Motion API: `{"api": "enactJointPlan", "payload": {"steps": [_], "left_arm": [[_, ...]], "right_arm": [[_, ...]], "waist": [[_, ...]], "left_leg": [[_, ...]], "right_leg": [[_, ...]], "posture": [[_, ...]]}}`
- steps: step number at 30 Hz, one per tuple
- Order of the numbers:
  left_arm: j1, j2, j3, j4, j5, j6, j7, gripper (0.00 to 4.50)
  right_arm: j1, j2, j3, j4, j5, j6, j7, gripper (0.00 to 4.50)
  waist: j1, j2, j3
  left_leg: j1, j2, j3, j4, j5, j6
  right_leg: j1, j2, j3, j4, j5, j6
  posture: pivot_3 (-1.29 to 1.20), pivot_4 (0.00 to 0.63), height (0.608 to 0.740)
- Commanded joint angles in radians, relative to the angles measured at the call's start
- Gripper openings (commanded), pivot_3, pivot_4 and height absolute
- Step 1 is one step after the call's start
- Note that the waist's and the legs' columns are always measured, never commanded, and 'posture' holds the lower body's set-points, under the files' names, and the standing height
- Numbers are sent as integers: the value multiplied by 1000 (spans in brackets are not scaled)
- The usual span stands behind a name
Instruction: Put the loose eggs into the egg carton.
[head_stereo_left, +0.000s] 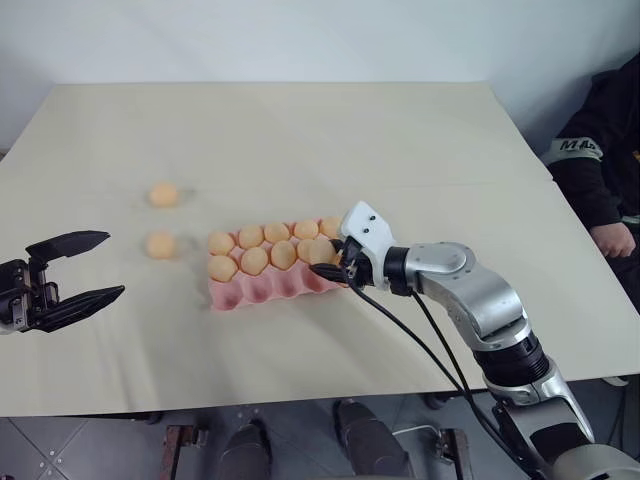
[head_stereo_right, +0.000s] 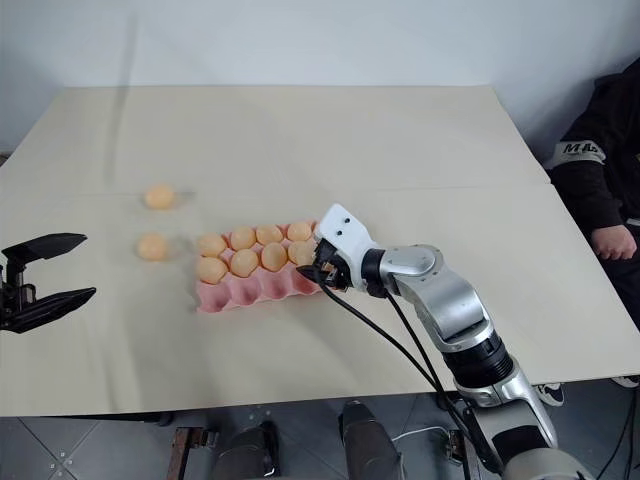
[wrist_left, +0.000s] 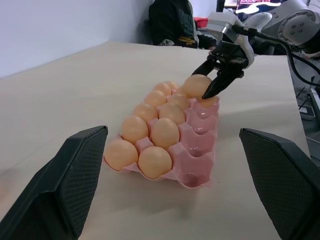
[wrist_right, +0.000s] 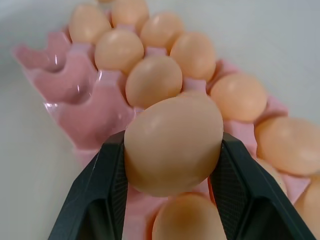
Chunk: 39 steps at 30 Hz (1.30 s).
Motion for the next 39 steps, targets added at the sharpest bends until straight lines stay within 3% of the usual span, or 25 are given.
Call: {"api": "enactJointPlan", "payload": {"steps": [1, 6, 13, 14, 21, 25, 32, 39], "left_arm": [[7, -1, 26, -14, -8, -15, -23, 4500], [14, -5, 29, -20, -8, -18, -19, 4500], [15, -6, 32, -18, -5, -25, -17, 4500], [13, -6, 30, -15, -4, -27, -17, 4500], [-7, -7, 17, 3, 1, -34, -17, 4500], [-21, -7, 13, 19, 6, -37, -18, 4500], [-68, -24, -21, 54, 23, -54, -13, 4500], [-114, -32, -48, 93, 39, -70, -19, 4500]], "right_arm": [[-8, -2, 19, -21, 6, -18, 16, 1982], [-9, 3, 39, -26, 12, -14, 27, 1982], [-11, -23, 38, -49, 18, -16, 60, 4305], [-13, -29, 34, -55, 21, -14, 66, 4475], [-41, -135, -107, -102, 130, 10, 158, 4475], [-16, -231, -302, -86, 242, -25, 227, 4475], [134, -397, -508, 21, 268, -246, 370, 4475], [213, -409, -643, 167, 329, -413, 448, 4475]], "waist": [[0, 0, 0], [1, 0, 0], [1, 0, 0], [2, 0, 0], [4, 0, 0], [7, -1, 1], [23, -1, 1], [27, 0, 1]], "left_leg": [[0, 0, 0, 0, 0, 0], [0, 0, 0, 0, 0, 0], [0, 0, 0, 0, 0, 0], [0, 0, 0, 0, 0, 0], [0, 0, 0, 0, 0, 0], [0, 0, 0, 0, -1, 0], [0, 0, 1, -1, -2, 0], [0, 0, 1, -1, -2, 0]], "right_leg": [[0, 0, 0, 0, 0, 0], [0, 0, 0, 0, 0, 0], [0, 0, 0, 0, 0, 0], [0, 0, 0, 0, 0, 0], [0, 0, 0, -1, 0, -1], [1, -1, 0, -2, 0, 0], [2, -1, 0, -7, 0, 0], [2, 0, 1, -7, 1, 2]], "posture": [[0, 150, 740], [0, 150, 740], [0, 150, 740], [0, 150, 740], [0, 150, 740], [0, 150, 740], [0, 150, 740], [0, 150, 740]]}}
